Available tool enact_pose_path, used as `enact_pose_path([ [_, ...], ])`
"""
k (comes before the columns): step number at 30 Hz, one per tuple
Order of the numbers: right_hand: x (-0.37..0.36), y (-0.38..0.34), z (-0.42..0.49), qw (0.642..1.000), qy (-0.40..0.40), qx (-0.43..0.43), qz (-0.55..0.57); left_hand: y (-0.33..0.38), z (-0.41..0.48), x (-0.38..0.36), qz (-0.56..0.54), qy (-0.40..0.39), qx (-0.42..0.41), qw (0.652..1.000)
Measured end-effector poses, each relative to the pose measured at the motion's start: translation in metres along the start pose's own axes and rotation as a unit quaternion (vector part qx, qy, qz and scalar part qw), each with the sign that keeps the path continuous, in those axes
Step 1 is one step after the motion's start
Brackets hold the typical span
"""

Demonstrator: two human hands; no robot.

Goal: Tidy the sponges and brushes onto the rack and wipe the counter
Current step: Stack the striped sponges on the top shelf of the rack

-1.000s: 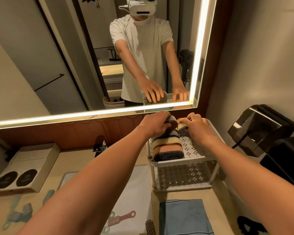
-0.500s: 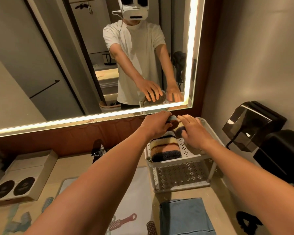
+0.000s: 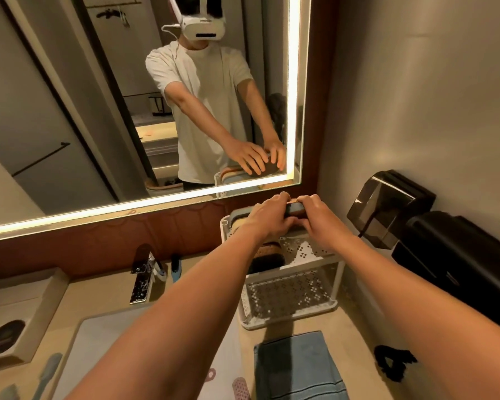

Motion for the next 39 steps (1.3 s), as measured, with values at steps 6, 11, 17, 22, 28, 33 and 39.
enact_pose_path([
  [6, -0.014, 0.023, 0.006, 0.996, -0.037, -0.059, -0.047, -0.008, -0.012, -0.010, 0.035, -0.040, 0.004, 0.999],
  [11, -0.026, 0.023, -0.001, 0.993, -0.013, -0.070, -0.096, -0.008, -0.021, -0.020, 0.080, -0.064, -0.028, 0.994],
  [17, -0.026, 0.013, -0.002, 0.990, 0.000, -0.079, -0.121, -0.008, -0.022, -0.021, 0.102, -0.075, -0.037, 0.991],
  [22, -0.021, 0.008, -0.003, 0.990, 0.013, -0.063, -0.126, -0.008, -0.022, -0.022, 0.099, -0.088, -0.030, 0.991],
  [28, -0.015, 0.001, -0.002, 0.988, -0.021, -0.083, -0.130, -0.006, -0.030, -0.017, 0.079, -0.096, -0.038, 0.991],
  [33, -0.007, -0.024, 0.002, 0.987, -0.038, -0.070, -0.137, -0.024, -0.035, 0.002, 0.090, -0.096, -0.039, 0.991],
  [39, -0.019, -0.086, -0.003, 0.994, -0.037, 0.016, -0.105, -0.058, -0.057, 0.022, 0.123, -0.077, -0.014, 0.989],
])
Point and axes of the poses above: each hand's wrist, its own z-axis towards the middle knuckle, its own x-axis out of the back of the hand, y = z × x, the point moved 7 cm from there along z, towards the middle knuckle, and after that the axes turned 13 degrees about -x, right-handed, at the moved point
